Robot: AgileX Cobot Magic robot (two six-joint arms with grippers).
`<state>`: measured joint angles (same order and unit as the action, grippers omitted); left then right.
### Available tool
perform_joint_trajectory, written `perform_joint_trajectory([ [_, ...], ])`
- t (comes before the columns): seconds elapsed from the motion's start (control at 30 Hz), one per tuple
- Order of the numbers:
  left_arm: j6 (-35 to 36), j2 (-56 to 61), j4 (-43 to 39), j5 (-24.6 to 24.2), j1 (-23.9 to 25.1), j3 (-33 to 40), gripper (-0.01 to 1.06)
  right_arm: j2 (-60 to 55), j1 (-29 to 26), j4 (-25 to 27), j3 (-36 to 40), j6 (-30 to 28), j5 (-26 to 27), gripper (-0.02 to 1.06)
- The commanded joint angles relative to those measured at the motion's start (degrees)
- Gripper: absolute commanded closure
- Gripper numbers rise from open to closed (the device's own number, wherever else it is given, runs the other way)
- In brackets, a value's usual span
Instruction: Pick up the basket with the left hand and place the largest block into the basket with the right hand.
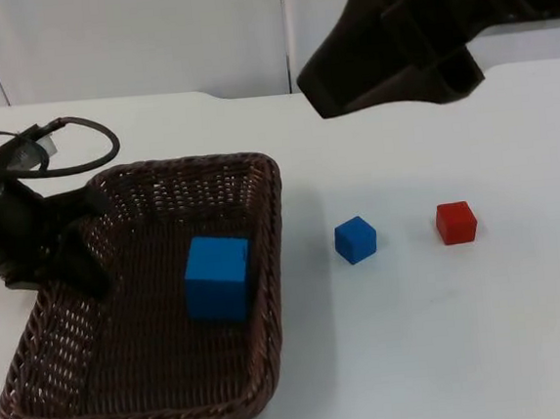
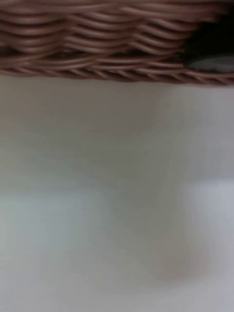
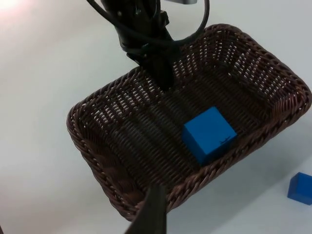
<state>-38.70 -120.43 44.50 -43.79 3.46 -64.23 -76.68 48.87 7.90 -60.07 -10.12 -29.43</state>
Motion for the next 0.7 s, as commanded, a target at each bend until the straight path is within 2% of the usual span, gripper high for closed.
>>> perform_joint_trajectory([
  [0.0, -0.4, -0.2, 1.6, -1.1, -0.2, -0.3, 1.05, 0.3, -0.4, -0.1, 0.3, 0.1, 0.7, 0.24],
  [0.1, -0.4, -0.2, 1.5, -1.5, -0.2, -0.5, 1.02, 0.3, -0.4, -0.2, 0.3, 0.1, 0.7, 0.24],
  [0.17, -0.4, -0.2, 1.5, -1.9, -0.2, -0.7, 0.91, 0.3, -0.4, -0.2, 0.3, 0.1, 0.7, 0.24],
  [0.2, -0.4, -0.2, 1.5, -1.9, -0.2, -0.7, 0.91, 0.3, -0.4, -0.2, 0.3, 0.1, 0.7, 0.24],
  [0.23, -0.4, -0.1, 1.5, -1.9, -0.2, -0.7, 0.85, 0.3, -0.4, -0.2, 0.3, 0.1, 0.7, 0.24],
  [0.27, -0.4, -0.1, 1.5, -2.0, -0.2, -0.7, 0.69, 0.3, -0.4, -0.2, 0.3, 0.1, 0.7, 0.24],
  [0.3, -0.4, -0.1, 1.5, -2.2, -0.2, -0.7, 0.63, 0.3, -0.4, -0.2, 0.3, 0.1, 0.7, 0.24],
  [0.33, -0.4, -0.1, 1.5, -2.4, -0.2, -0.7, 0.42, 0.3, -0.4, -0.3, 0.3, 0.1, 0.7, 0.24],
  [0.37, -0.4, -0.1, 1.5, -2.4, -0.2, -0.7, 0.42, 0.3, -0.4, -0.3, 0.3, 0.1, 0.7, 0.24],
  [0.4, -0.4, 0.0, 1.6, -2.7, -0.2, -0.7, 0.29, 0.3, -0.4, -0.3, 0.3, 0.1, 0.8, 0.24],
  [0.5, 0.2, 1.1, 1.8, -2.5, -0.1, -0.7, 0.00, 0.3, -0.4, -0.3, 0.3, 0.1, 1.9, 0.24],
  [0.67, 0.1, 4.5, 1.8, -1.1, -0.1, -0.7, 0.00, 0.3, -0.4, -0.3, 0.3, 0.1, 2.4, 0.24],
])
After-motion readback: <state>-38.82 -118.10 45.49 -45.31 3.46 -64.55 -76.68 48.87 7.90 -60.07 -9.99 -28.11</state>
